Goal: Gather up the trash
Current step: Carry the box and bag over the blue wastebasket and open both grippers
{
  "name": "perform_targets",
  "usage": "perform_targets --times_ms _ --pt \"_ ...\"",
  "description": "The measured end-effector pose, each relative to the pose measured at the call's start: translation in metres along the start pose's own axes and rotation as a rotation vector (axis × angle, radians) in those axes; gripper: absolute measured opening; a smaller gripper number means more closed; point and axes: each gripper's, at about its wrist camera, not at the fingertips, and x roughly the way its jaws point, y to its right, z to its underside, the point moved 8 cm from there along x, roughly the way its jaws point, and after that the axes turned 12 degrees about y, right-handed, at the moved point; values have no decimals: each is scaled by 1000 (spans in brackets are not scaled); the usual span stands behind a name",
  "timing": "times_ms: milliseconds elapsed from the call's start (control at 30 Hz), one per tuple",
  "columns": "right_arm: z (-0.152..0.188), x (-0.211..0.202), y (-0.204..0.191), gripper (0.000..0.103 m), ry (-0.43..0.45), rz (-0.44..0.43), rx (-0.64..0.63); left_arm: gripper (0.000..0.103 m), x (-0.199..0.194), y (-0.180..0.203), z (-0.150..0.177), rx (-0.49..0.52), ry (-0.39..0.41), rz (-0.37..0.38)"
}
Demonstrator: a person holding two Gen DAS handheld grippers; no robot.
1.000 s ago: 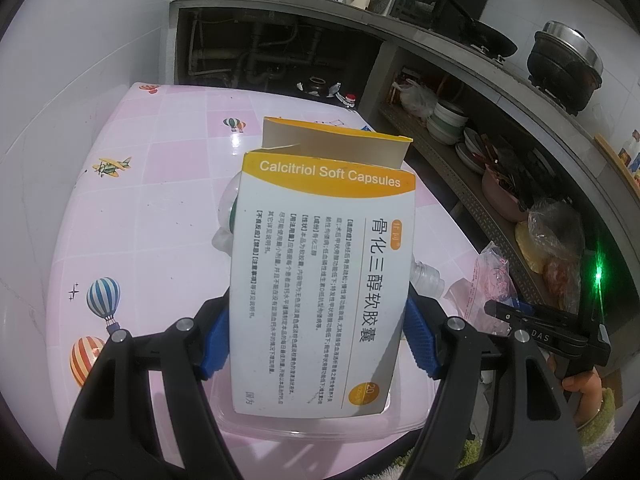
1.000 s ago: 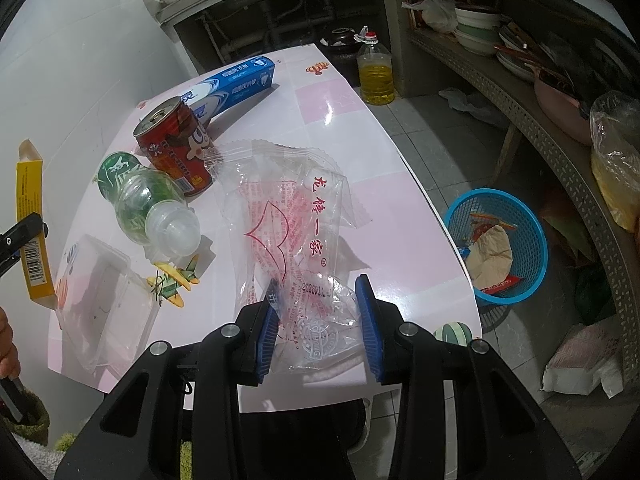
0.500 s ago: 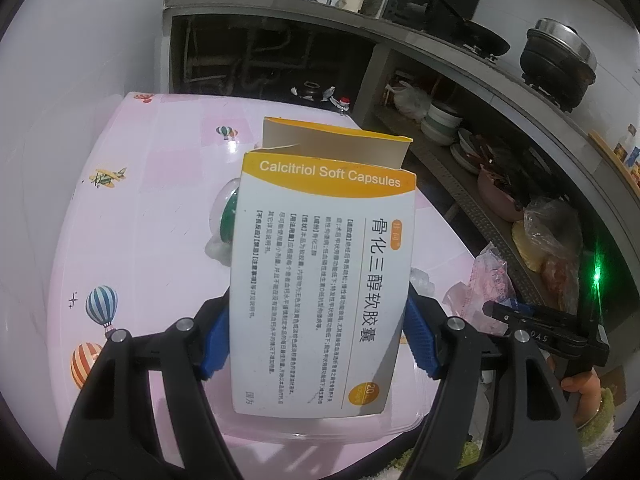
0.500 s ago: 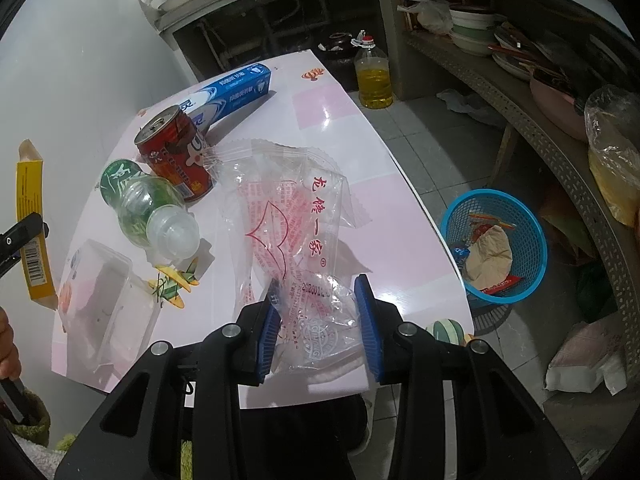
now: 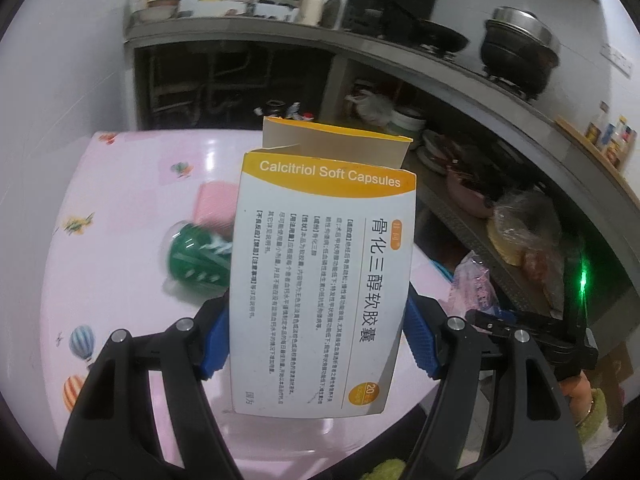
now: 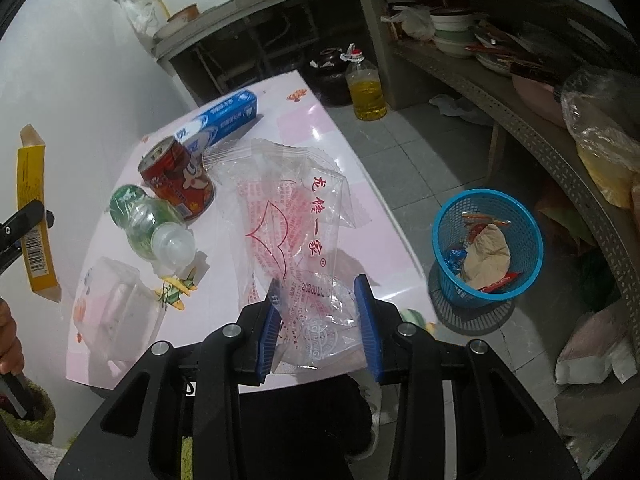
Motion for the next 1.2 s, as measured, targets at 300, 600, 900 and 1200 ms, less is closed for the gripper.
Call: perform_targets --times_ms 300,600,900,1200 --pt "-8 -38 50 35 91 42 105 68 25 86 -20 64 -20 186" --pt "12 -73 156 35 139 252 281 68 101 192 -25 95 -174 397" --pt "35 -14 224 35 62 183 565 68 229 264 23 21 -498 436" --pt "46 118 303 38 -43 219 798 68 363 303 90 72 -710 315"
